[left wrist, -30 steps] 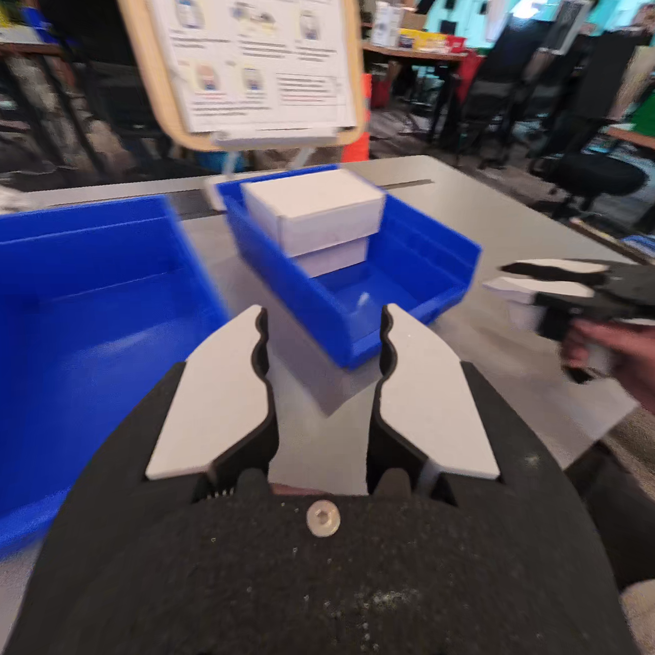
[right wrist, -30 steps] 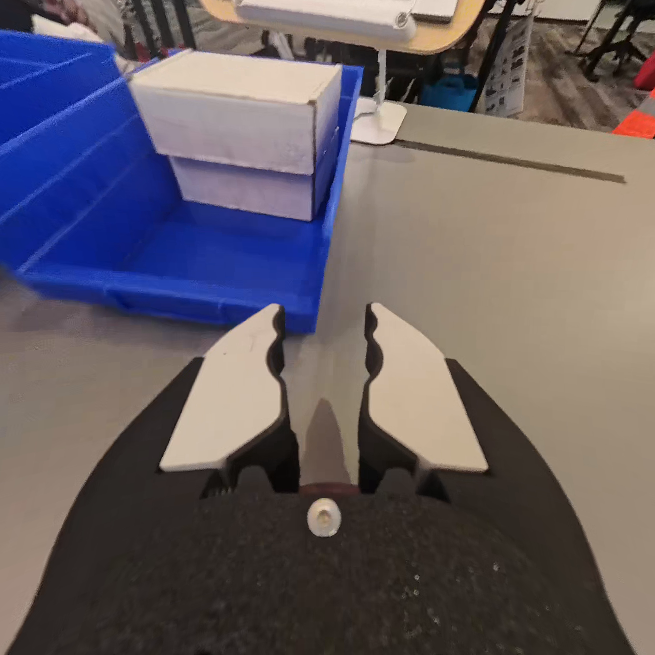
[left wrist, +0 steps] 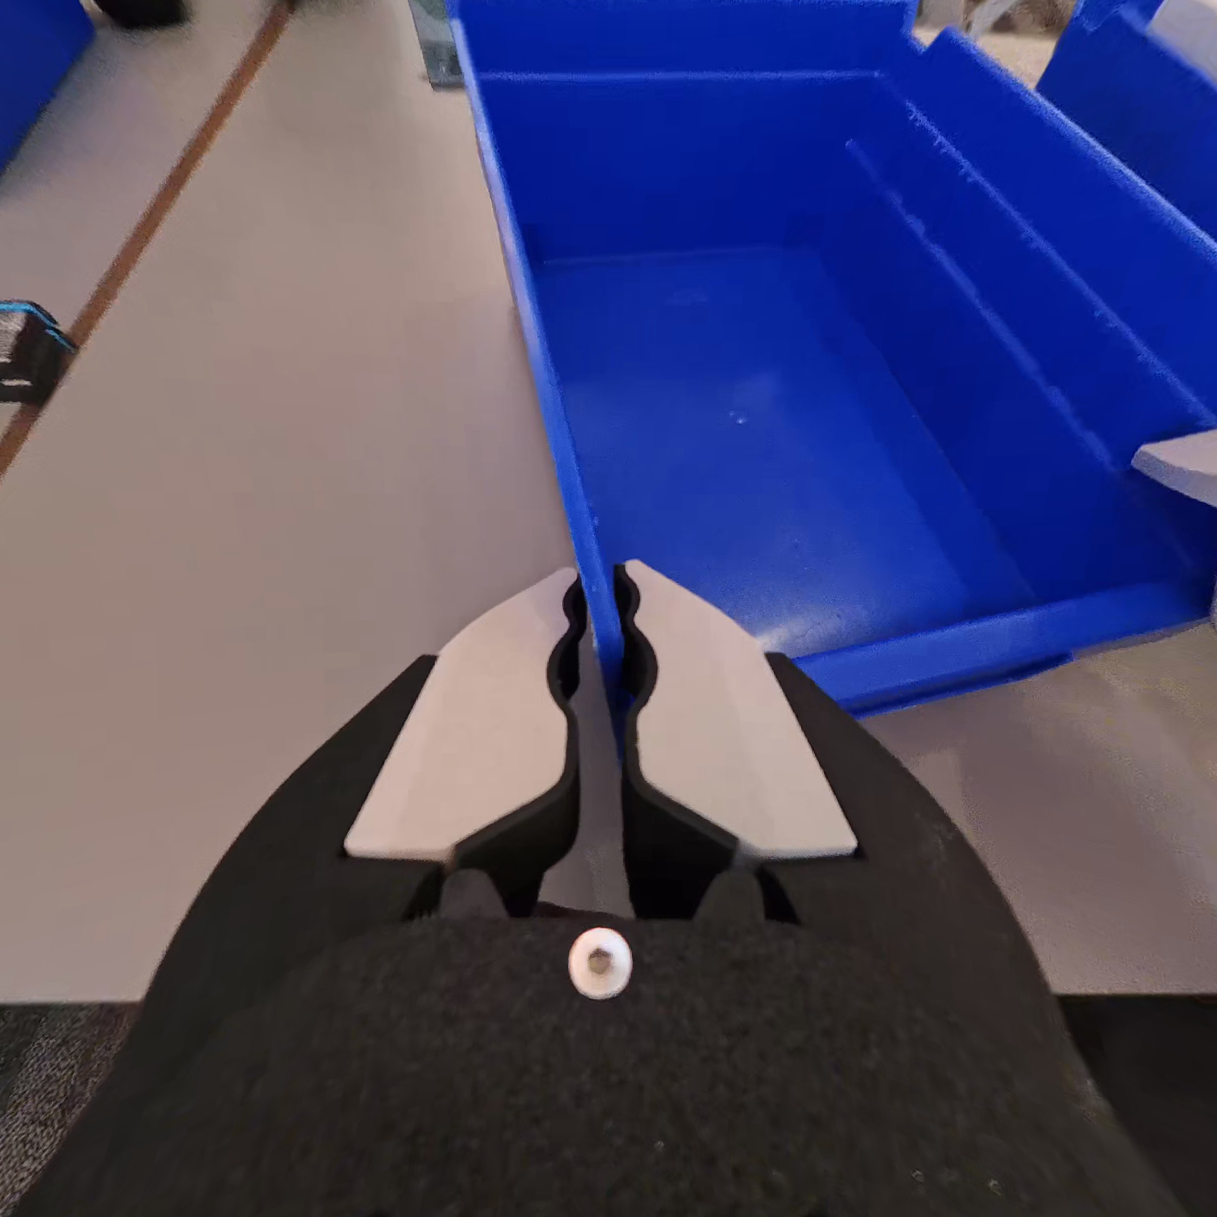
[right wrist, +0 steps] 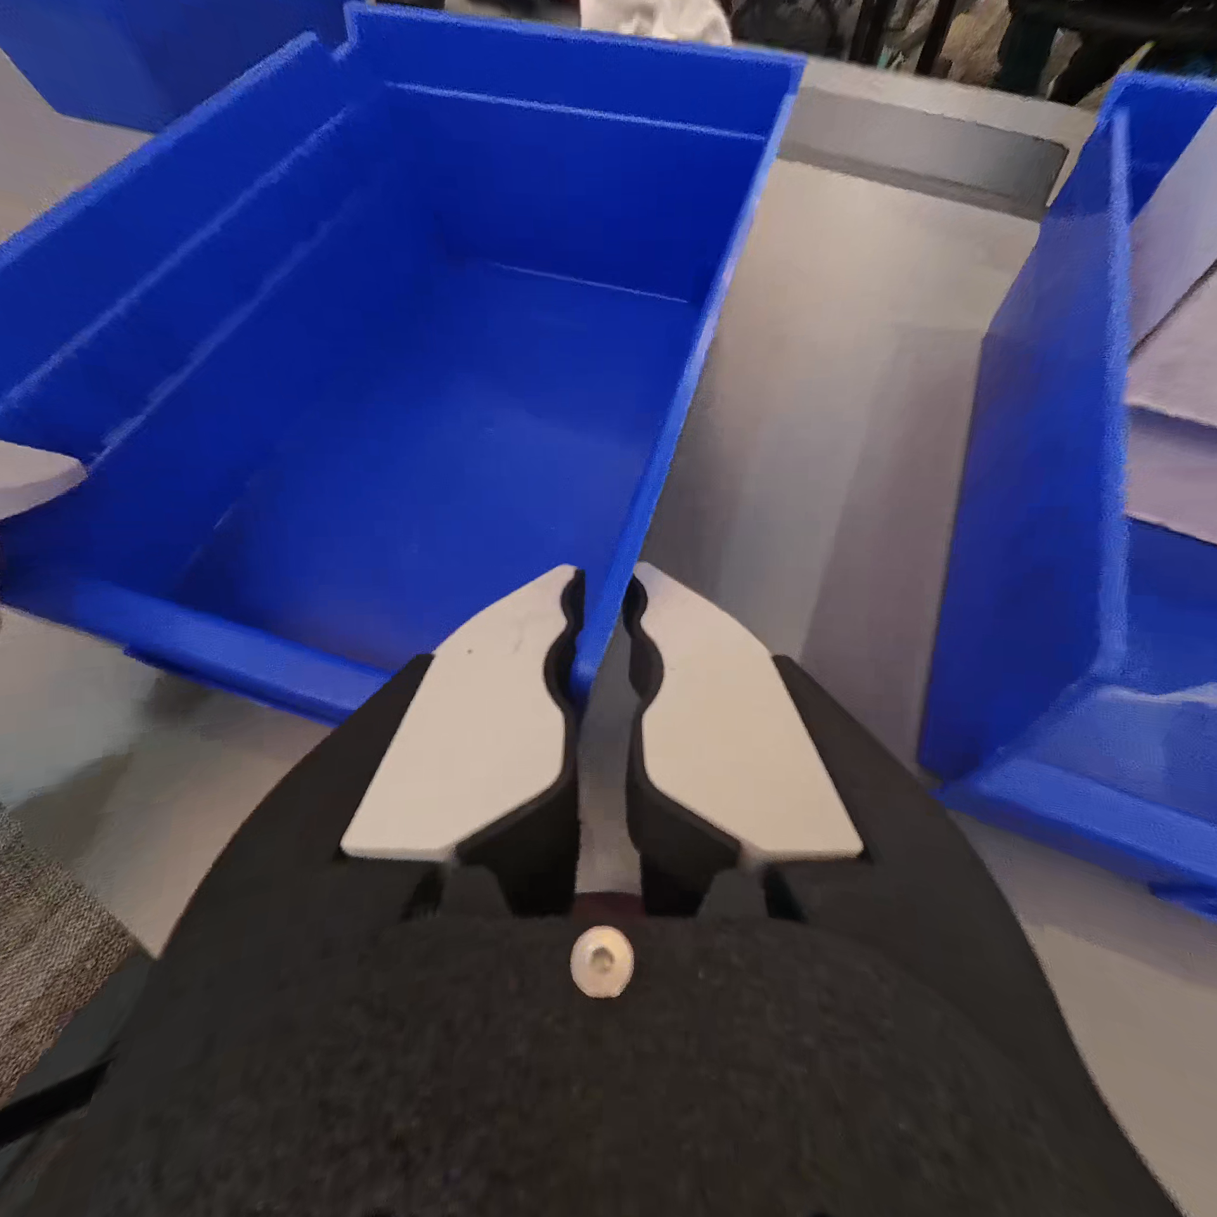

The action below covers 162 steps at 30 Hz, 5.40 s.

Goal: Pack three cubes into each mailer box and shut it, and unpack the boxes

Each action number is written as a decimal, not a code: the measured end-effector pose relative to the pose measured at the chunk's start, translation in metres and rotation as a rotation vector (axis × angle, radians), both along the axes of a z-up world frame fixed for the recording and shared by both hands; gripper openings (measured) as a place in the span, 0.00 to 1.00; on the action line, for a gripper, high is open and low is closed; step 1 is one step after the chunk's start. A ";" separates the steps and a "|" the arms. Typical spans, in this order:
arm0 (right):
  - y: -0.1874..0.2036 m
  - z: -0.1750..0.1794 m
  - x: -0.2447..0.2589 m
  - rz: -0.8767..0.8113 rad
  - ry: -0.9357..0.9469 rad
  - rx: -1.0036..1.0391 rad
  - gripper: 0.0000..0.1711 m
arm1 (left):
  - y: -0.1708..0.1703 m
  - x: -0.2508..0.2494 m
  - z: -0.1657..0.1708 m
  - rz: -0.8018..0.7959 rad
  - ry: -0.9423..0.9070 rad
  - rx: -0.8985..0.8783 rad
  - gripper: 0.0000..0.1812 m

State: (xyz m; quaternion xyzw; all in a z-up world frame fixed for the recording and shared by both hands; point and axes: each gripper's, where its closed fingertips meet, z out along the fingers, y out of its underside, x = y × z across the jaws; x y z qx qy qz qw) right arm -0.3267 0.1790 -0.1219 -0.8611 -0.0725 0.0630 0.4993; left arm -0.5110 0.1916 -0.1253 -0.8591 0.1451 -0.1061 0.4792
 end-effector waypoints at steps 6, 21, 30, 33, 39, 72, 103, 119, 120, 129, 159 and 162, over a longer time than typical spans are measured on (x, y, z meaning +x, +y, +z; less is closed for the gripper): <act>-0.001 0.097 0.053 -0.085 -0.089 0.229 0.04 | -0.001 0.049 0.087 -0.011 0.145 0.231 0.03; -0.115 0.122 0.483 -0.552 -0.184 0.123 0.05 | -0.046 0.496 0.131 -0.471 0.137 0.310 0.04; -0.187 0.004 0.606 -0.562 -0.071 -0.101 0.03 | -0.116 0.622 0.004 -0.578 0.095 0.088 0.05; -0.188 -0.010 0.611 -0.580 -0.033 -0.125 0.04 | -0.120 0.627 -0.006 -0.591 0.077 0.105 0.07; -0.189 -0.015 0.622 -0.669 0.013 -0.163 0.10 | -0.155 0.621 0.001 -0.817 -0.152 -0.078 0.19; -0.028 -0.020 0.299 -0.406 -0.094 -0.072 0.21 | 0.008 0.316 -0.023 -0.368 -0.029 -0.118 0.11; 0.023 -0.002 -0.003 0.048 0.169 0.015 0.14 | 0.083 -0.011 0.053 0.061 0.026 0.248 0.32; -0.158 0.021 0.260 0.016 0.267 0.258 0.36 | -0.062 0.205 0.028 -0.529 -0.465 -0.029 0.36; -0.160 0.023 0.276 -0.026 0.219 0.280 0.36 | -0.064 0.210 0.025 -0.557 -0.444 -0.038 0.36; -0.157 0.016 0.304 -0.099 0.143 0.266 0.26 | -0.056 0.224 0.013 -0.625 -0.251 0.043 0.37; -0.141 -0.009 0.298 -0.052 0.115 0.146 0.22 | 0.176 0.124 0.062 -0.995 0.795 -0.128 0.70; -0.140 -0.010 0.299 -0.062 0.088 0.144 0.22 | 0.191 0.128 0.032 -1.124 0.917 -0.322 0.72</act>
